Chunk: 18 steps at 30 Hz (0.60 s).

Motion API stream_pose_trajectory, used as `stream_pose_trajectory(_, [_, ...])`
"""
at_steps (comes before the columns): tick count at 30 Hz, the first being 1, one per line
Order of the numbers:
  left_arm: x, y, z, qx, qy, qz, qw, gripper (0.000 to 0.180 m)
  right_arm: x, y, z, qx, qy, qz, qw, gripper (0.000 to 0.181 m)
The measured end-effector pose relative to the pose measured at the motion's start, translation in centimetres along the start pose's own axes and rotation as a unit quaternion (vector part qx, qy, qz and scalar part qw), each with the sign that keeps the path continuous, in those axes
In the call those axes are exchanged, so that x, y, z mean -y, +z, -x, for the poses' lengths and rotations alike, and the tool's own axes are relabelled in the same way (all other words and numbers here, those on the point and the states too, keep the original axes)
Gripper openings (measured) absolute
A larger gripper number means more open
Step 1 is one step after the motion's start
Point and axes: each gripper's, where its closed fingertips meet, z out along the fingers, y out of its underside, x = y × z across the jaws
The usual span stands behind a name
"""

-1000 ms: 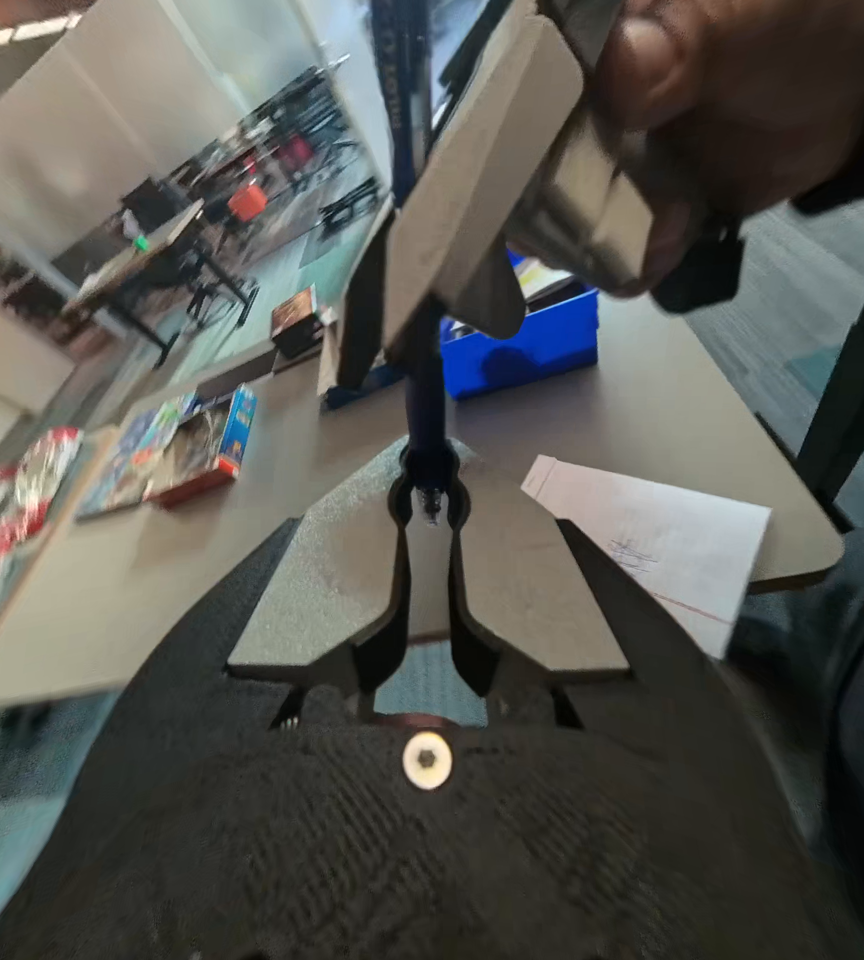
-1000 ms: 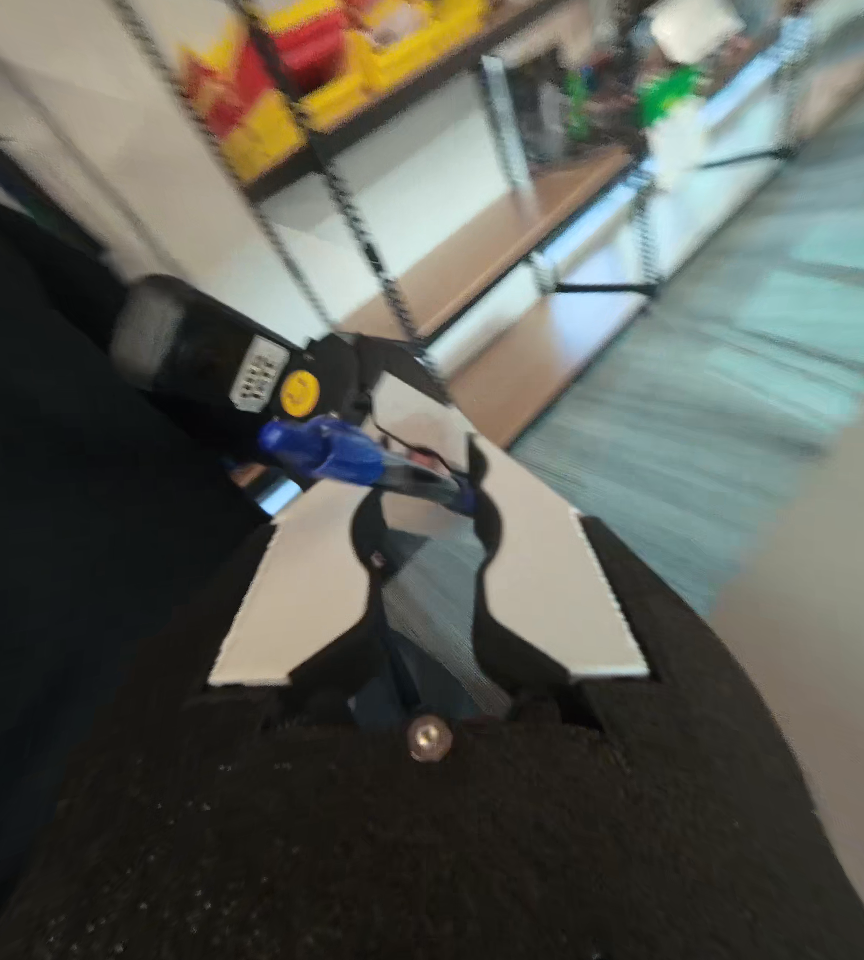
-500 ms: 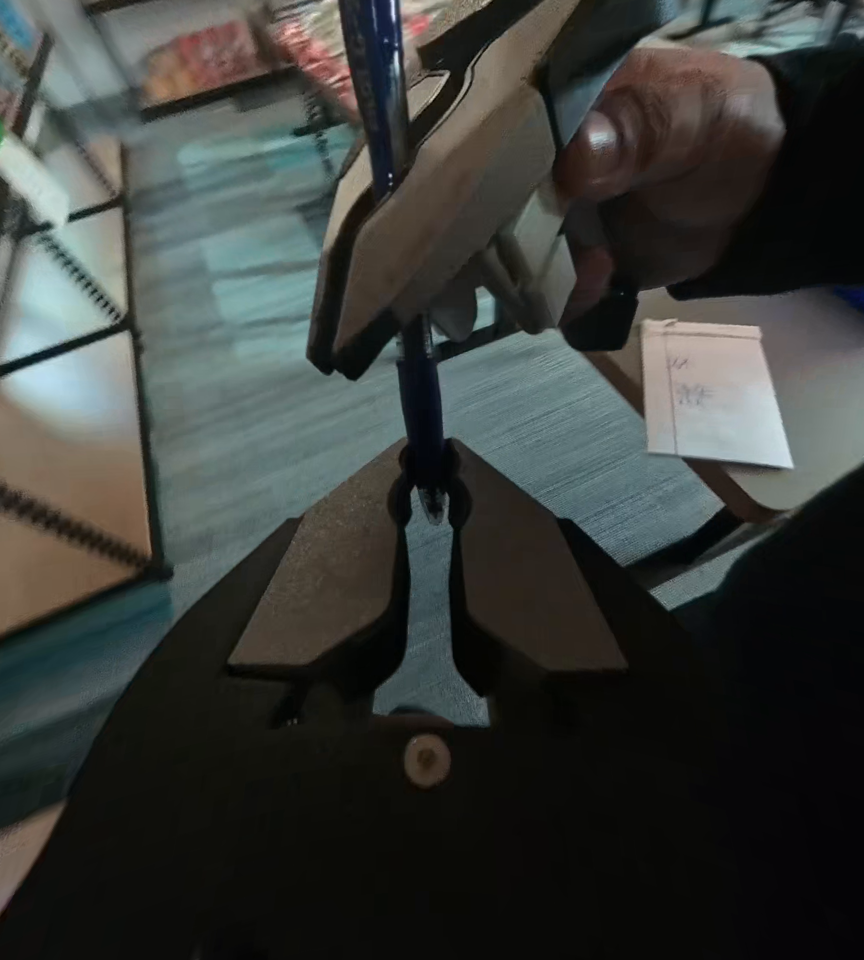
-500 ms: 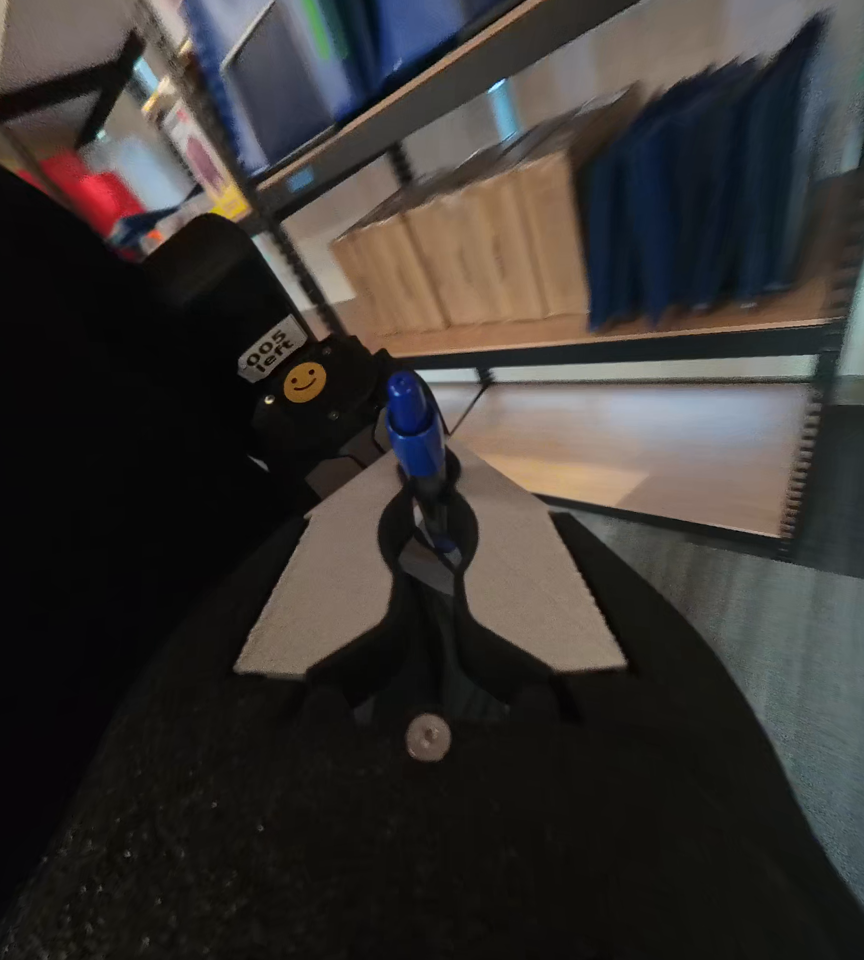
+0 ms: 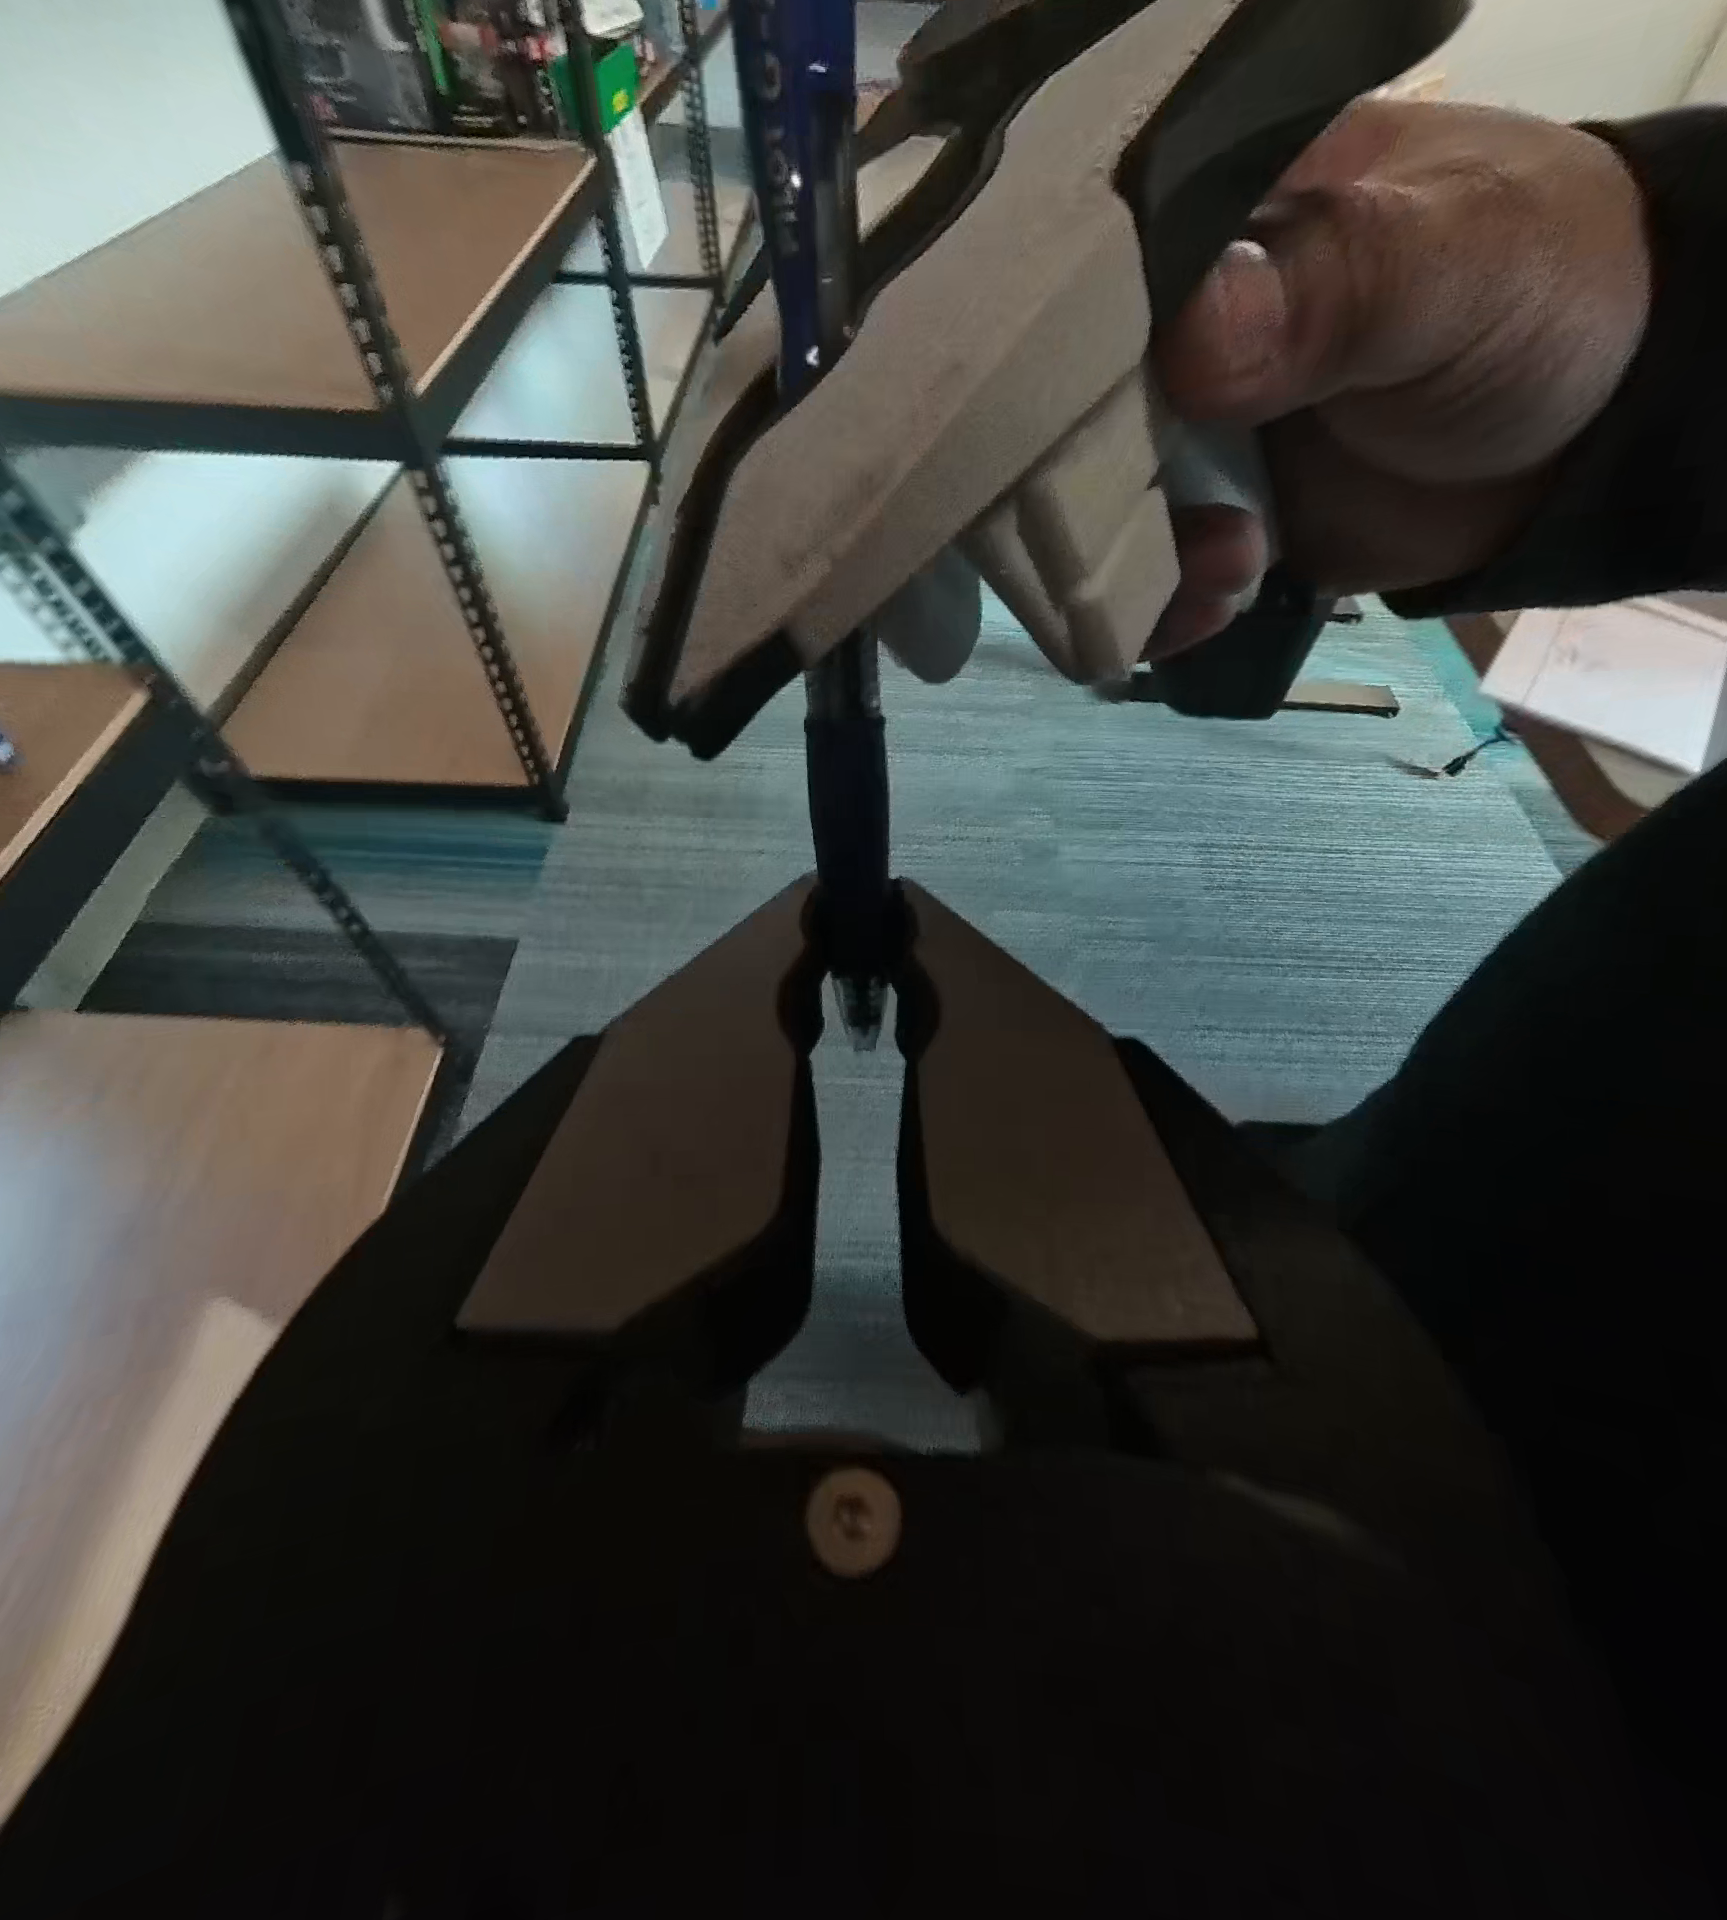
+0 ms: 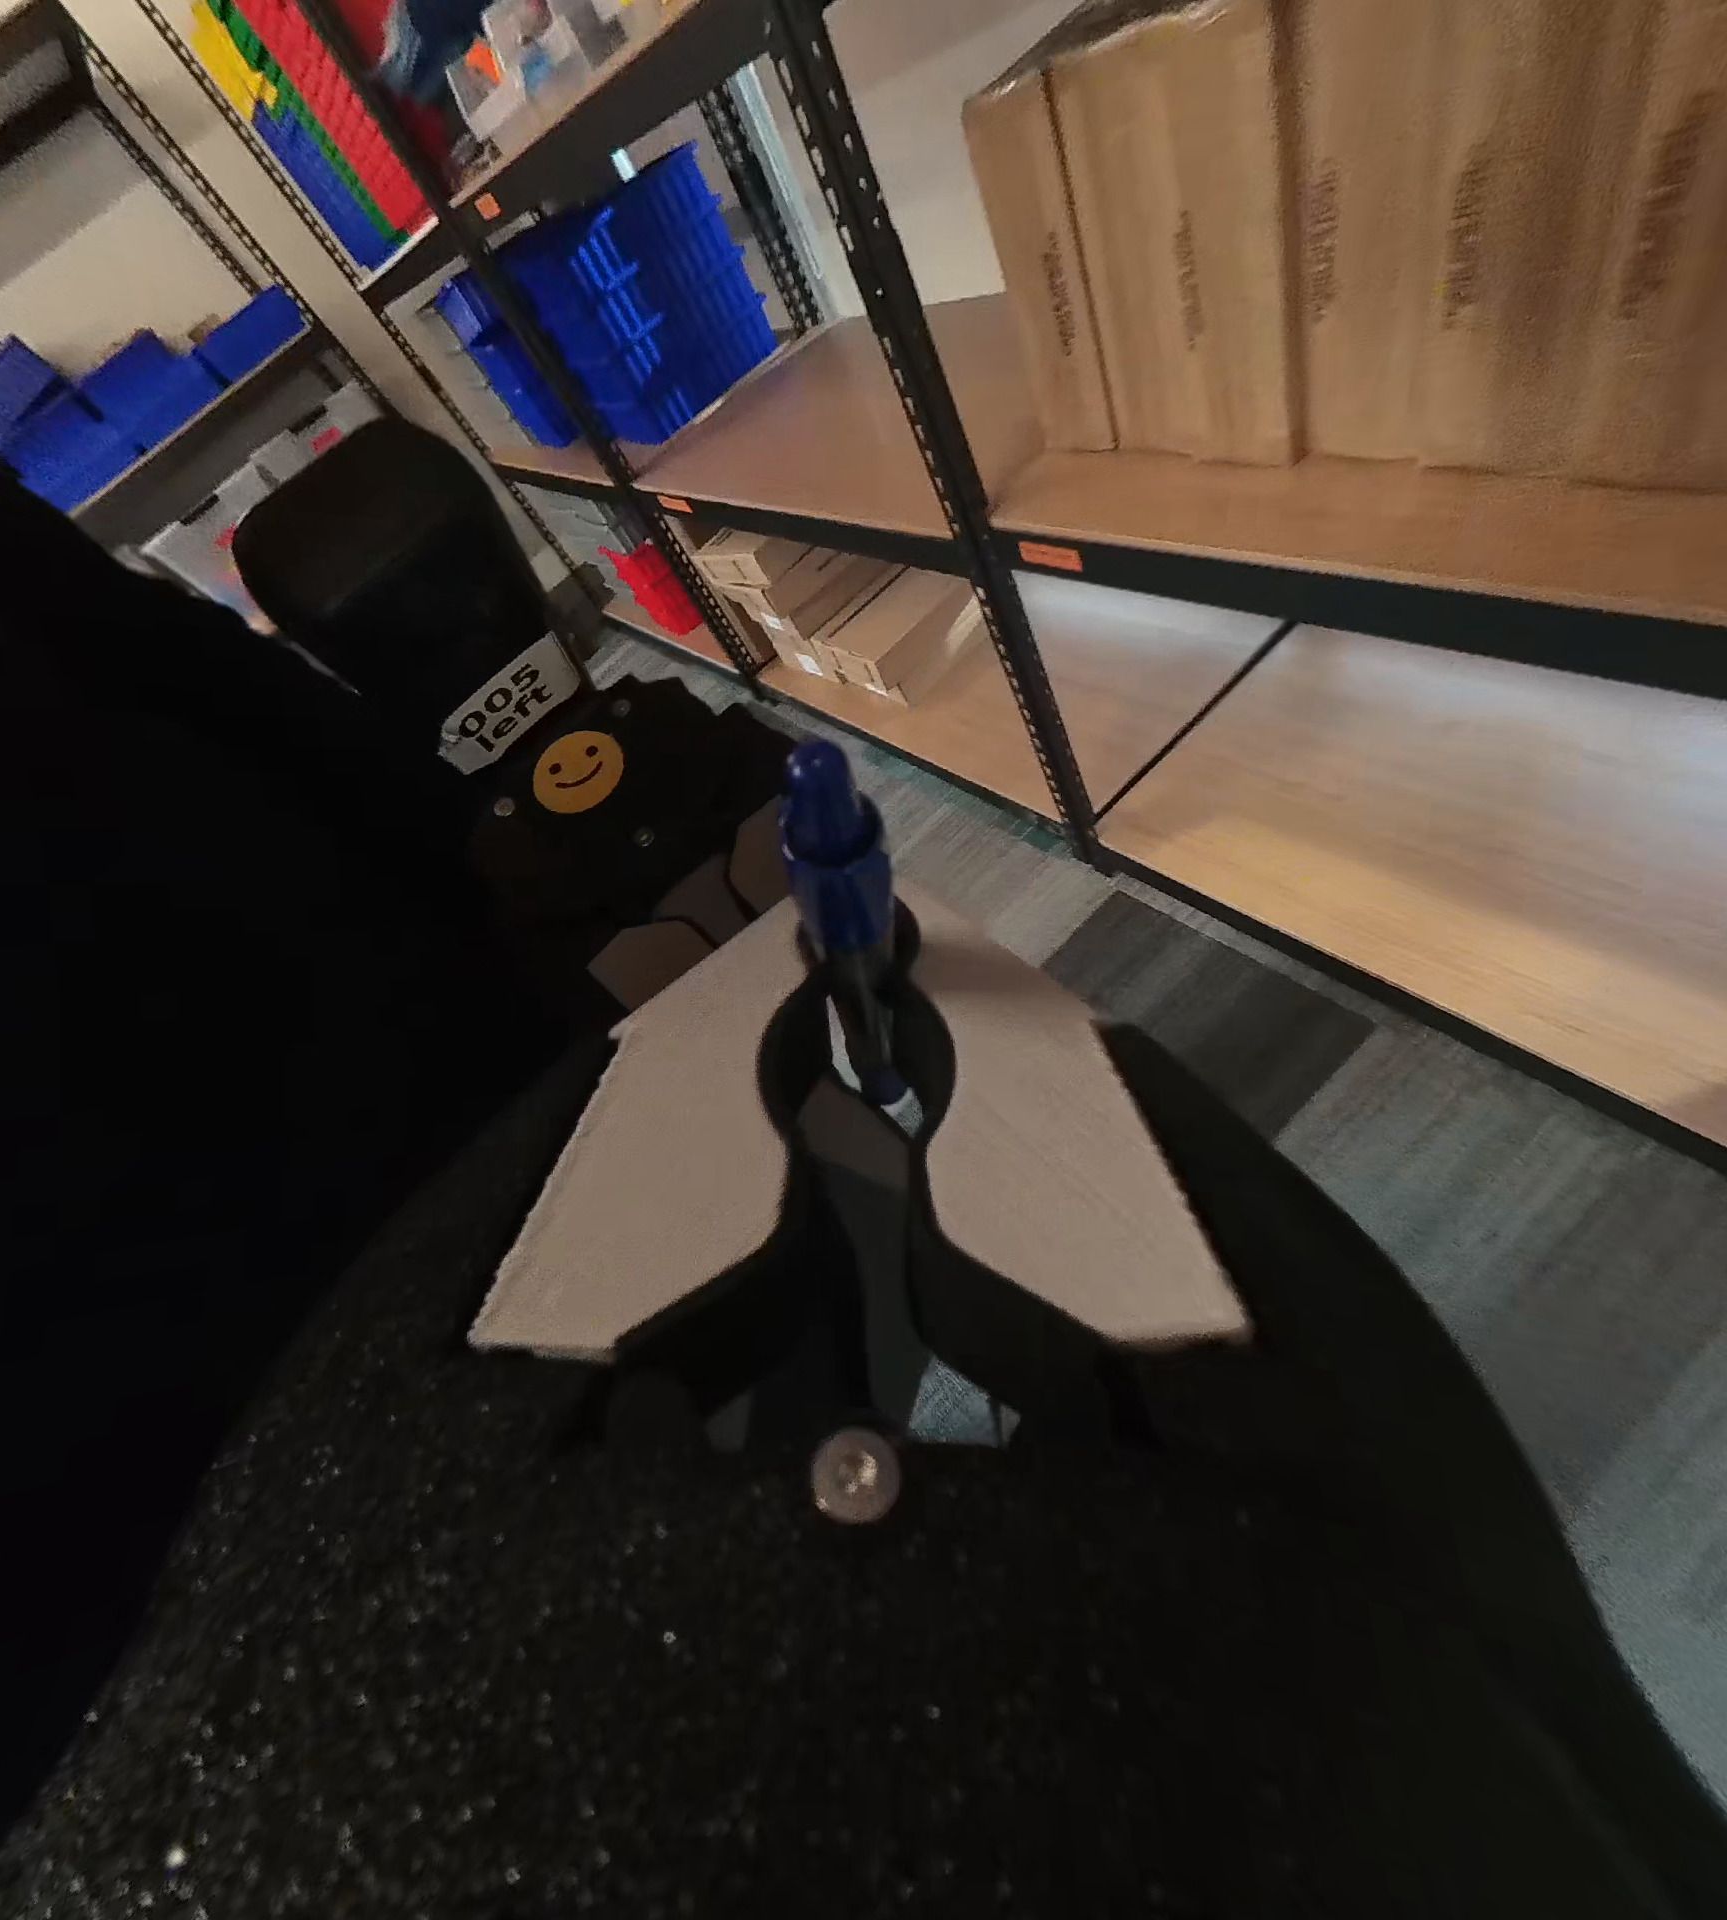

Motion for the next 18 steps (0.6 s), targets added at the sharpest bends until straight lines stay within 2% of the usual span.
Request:
stream_pose_trajectory(4, [-6.4,-10.1,6.3,0.014,-0.021,0.004,1.0,0.006,1.0,13.4,1.0,0.027,0.024,0.024,0.999,0.0])
stream_pose_trajectory(8, [-11.1,-18.1,10.2,-0.003,-0.102,0.021,0.995,0.006,1.1,24.4,2.2,0.05,0.066,0.096,0.992,0.001])
stream_pose_trajectory(18, [-15.0,-27.9,15.9,0.041,-0.14,-0.008,0.989,0.006,3.4,37.1,4.5,0.082,0.056,0.169,0.981,0.002])
